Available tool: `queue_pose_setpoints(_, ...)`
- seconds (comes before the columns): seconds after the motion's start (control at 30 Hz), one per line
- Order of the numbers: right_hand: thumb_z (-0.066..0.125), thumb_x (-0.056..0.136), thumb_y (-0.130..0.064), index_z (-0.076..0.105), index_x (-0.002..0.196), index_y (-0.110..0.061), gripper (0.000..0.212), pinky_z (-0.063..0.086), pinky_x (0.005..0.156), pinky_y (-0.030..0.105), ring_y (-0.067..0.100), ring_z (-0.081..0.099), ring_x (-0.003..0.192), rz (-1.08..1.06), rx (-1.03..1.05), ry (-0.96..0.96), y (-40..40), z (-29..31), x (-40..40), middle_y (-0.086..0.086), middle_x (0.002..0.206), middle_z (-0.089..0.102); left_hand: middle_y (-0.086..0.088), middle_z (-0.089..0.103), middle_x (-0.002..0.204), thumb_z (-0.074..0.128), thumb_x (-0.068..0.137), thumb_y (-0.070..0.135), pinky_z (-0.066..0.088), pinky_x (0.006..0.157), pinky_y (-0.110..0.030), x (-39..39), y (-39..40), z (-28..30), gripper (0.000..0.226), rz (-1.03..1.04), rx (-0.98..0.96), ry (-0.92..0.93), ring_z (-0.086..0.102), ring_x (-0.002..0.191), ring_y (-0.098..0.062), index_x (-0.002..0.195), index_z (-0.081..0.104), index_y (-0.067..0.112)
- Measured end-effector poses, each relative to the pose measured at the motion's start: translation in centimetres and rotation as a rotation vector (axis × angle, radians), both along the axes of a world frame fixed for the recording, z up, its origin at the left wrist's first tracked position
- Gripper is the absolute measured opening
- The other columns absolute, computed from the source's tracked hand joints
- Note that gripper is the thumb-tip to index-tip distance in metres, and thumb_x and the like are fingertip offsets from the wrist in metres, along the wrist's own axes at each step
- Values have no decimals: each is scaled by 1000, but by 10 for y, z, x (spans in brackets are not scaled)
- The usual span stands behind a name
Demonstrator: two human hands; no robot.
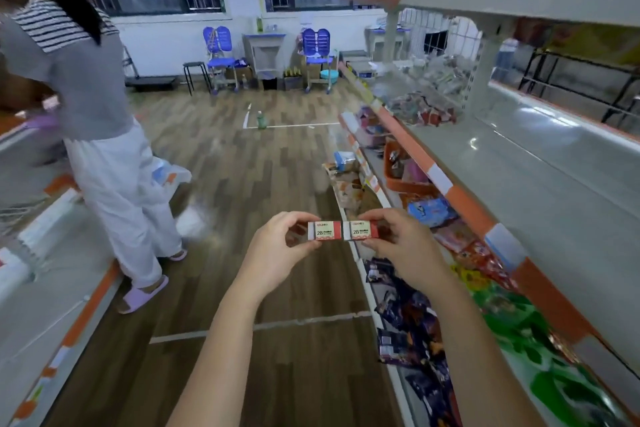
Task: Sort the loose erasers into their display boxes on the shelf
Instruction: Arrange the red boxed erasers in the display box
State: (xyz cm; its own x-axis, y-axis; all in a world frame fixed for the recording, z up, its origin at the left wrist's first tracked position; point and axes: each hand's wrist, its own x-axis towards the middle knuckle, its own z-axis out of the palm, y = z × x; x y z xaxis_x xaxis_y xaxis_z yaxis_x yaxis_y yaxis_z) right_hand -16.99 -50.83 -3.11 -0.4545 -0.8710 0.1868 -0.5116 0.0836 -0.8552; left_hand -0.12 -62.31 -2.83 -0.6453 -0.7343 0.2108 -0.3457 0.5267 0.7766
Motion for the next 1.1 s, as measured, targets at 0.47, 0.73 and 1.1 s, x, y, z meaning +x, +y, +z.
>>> queue_pose_setpoints(0.47,67,81,-5,63,106,-24,32,49,83,16,2,60,95,2,-40,47,-257,4,-133,-12,101,61,14,61,105,73,78,15,51,91,-37,-130,-258,-8,35,8,73,94,61,97,-8,97,60,41)
queue_pose_setpoints(0.73,68,81,-6,61,98,-38,37,49,74,13,-3,62,89,-84,-59,-35,-414,13,-205,-19,94,65,12,62,104,73,78,13,52,86,-39,-208,-428,7,39,-77,61,108,60,94,-7,94,59,46)
queue_pose_setpoints(1.1,66,81,1,63,103,-25,35,50,63,10,-2,66,81,-120,-104,-167,-598,-5,-326,-9,92,69,9,64,101,73,79,14,53,82,-35,-336,-623,-14,34,-114,111,117,61,90,-9,101,63,37)
